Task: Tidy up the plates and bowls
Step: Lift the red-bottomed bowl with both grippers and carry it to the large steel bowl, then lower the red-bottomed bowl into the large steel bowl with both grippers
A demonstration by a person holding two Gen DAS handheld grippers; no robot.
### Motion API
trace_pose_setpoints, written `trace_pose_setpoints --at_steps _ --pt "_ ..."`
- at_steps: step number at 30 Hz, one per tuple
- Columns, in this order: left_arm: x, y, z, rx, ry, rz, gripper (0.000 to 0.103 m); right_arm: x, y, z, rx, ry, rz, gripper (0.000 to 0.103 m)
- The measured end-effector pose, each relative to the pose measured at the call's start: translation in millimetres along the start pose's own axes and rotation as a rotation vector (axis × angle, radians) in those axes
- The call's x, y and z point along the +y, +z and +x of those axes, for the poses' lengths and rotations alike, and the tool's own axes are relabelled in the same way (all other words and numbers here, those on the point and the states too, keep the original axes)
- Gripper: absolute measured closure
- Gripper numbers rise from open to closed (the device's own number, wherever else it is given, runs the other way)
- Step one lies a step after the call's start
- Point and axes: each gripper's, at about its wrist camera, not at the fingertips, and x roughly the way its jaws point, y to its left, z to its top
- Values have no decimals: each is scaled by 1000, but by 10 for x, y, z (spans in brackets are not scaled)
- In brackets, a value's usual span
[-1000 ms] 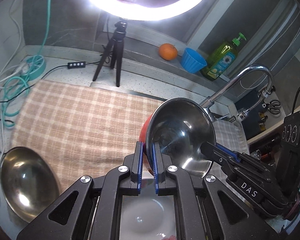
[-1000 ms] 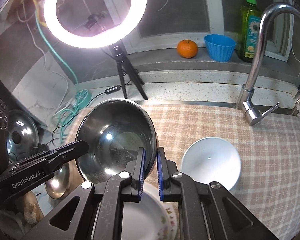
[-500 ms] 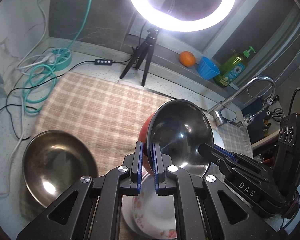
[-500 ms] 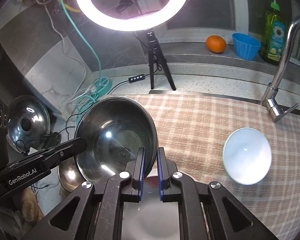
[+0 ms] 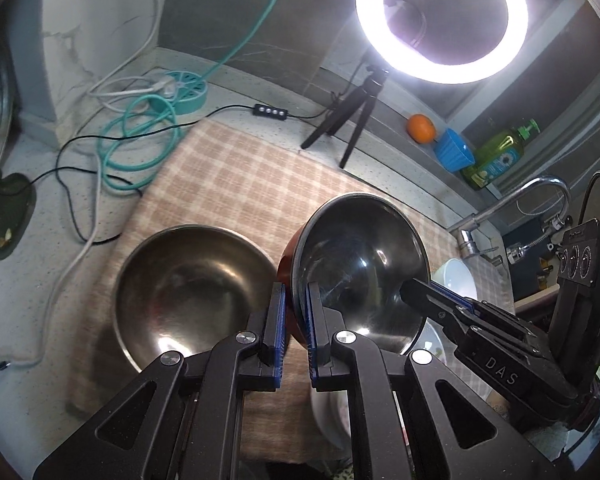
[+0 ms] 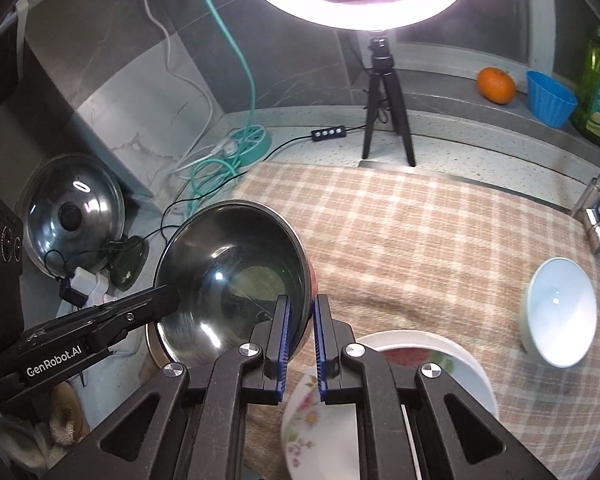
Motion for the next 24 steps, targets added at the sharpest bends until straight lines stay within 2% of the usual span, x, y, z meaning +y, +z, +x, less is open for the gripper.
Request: trace_pose_setpoints --at_steps 13,24 --pt "485 -70 -73 17 42 -60 95 492 -42 360 63 26 -70 93" --pt "752 -144 29 53 85 -83 95 655 -108 698 132 24 -100 93"
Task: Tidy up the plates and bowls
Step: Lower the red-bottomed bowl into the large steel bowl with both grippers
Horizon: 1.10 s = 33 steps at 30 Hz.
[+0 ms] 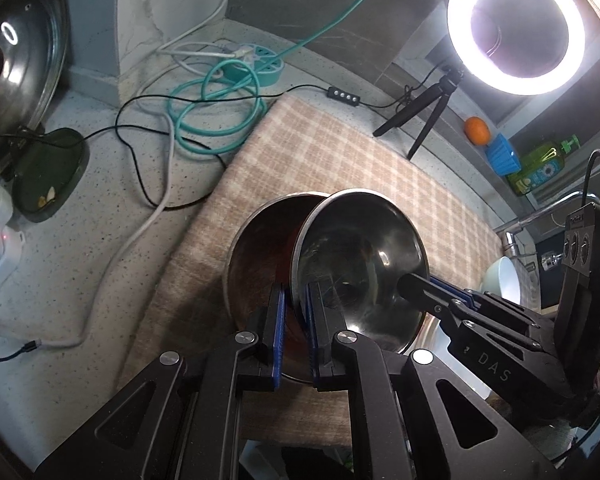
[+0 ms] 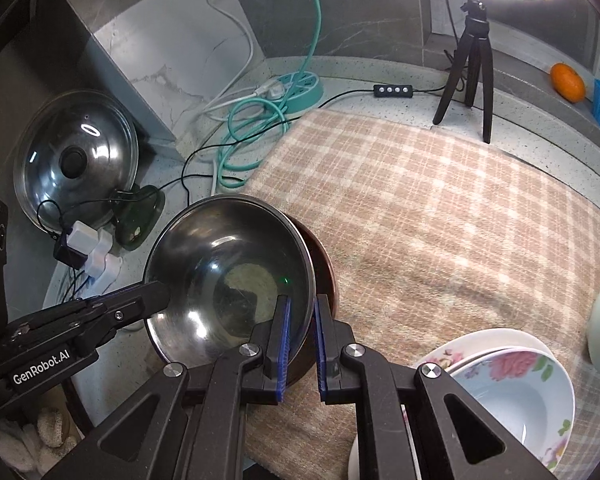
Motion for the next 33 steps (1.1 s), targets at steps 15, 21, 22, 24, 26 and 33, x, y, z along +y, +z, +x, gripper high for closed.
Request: trace_pose_setpoints --at_steps 15,21,22,24,26,33 --pt "122 19 202 60 37 -3 95 54 -2 312 69 -27 -31 93" --pt "126 39 269 73 49 -5 95 54 7 372 83 -32 -37 92" --pt "130 41 277 76 49 -8 95 60 11 384 89 -33 -42 91" --pt "130 41 291 80 53 -7 95 64 16 391 90 -33 -42 90" --pt "130 45 298 81 54 -7 95 81 15 391 86 -38 -50 90" --pt "114 47 288 78 60 2 93 93 27 383 83 -42 -59 82"
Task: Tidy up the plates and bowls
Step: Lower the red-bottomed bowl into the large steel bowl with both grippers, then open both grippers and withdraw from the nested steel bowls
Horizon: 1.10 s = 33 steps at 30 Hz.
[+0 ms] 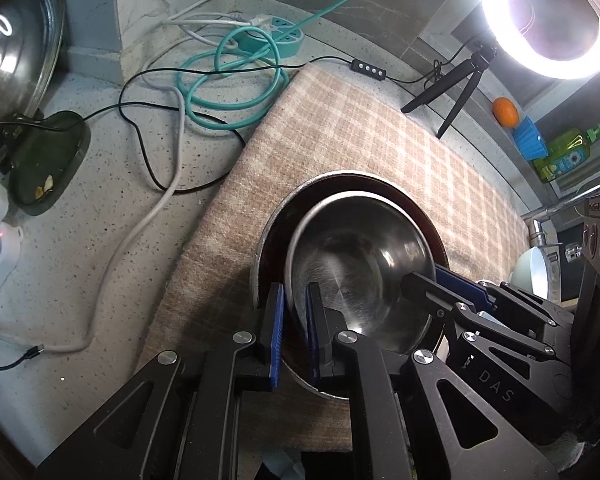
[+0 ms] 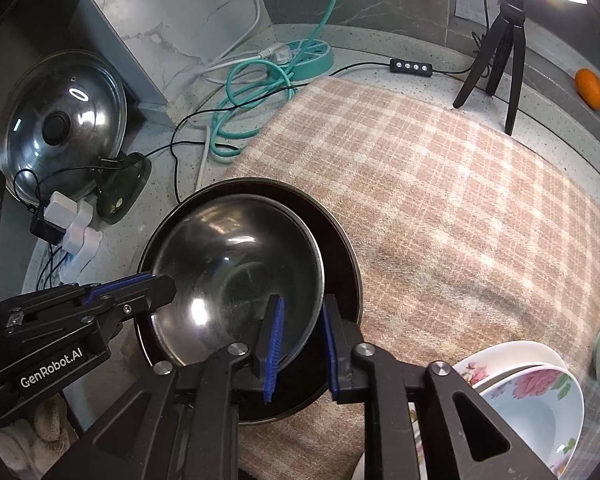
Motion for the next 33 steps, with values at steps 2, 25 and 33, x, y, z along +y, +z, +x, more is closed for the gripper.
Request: trace_pose_setpoints --at_steps 2,25,33 --pt "3 5 -6 0 -2 1 93 6 4 -20 -8 -6 -6 77" --pt "-134 15 -227 -61 2 27 92 -101 -39 -324 -89 -9 13 77" --pt "-316 -1 -363 -117 17 64 92 -340 -129 -548 -170 11 84 68"
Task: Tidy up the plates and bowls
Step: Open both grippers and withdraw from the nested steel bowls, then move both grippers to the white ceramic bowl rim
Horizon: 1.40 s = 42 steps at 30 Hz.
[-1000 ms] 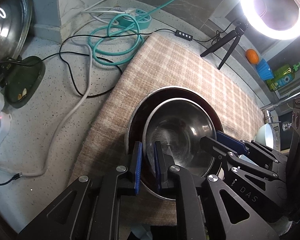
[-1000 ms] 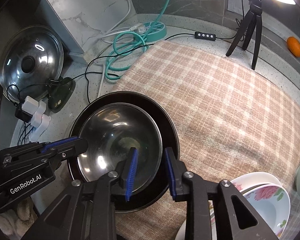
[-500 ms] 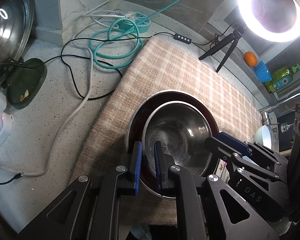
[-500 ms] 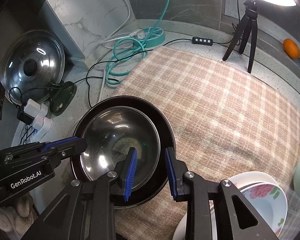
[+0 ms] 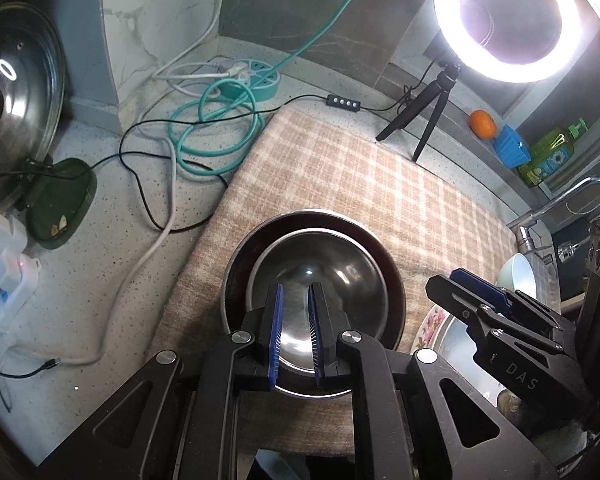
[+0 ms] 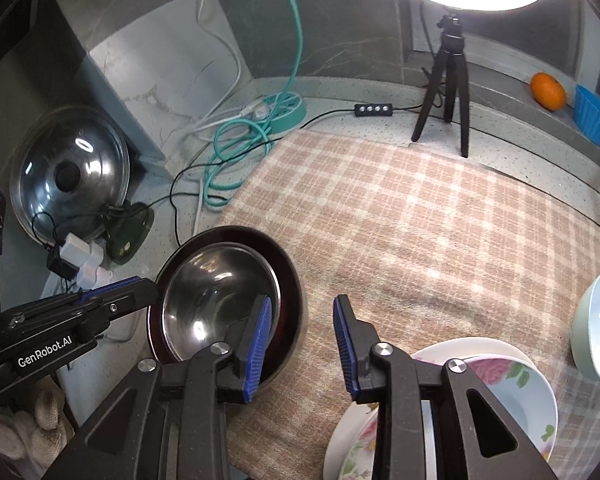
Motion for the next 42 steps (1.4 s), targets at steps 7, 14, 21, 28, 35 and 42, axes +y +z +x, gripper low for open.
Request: trace_pose_setpoints --at_steps 7,14,21,28,35,42 --pt "-128 -14 -56 -18 -5 28 92 -225 -52 -205 -83 3 49 61" --pt "-283 -29 -43 -21 -22 50 92 -418 -127 -379 -106 -11 58 61" --pt "-566 -36 41 -6 -52 103 92 -803 -292 -511 -91 -110 117 61" --pt "-977 -57 144 16 -89 171 92 -1259 -501 -733 -113 -154 207 61" --pt "-1446 -128 288 51 -122 240 92 -1731 -704 -968 -132 -213 274 61" --pt "-1901 -203 407 69 -165 297 92 -2150 -900 -1200 -166 -251 326 61"
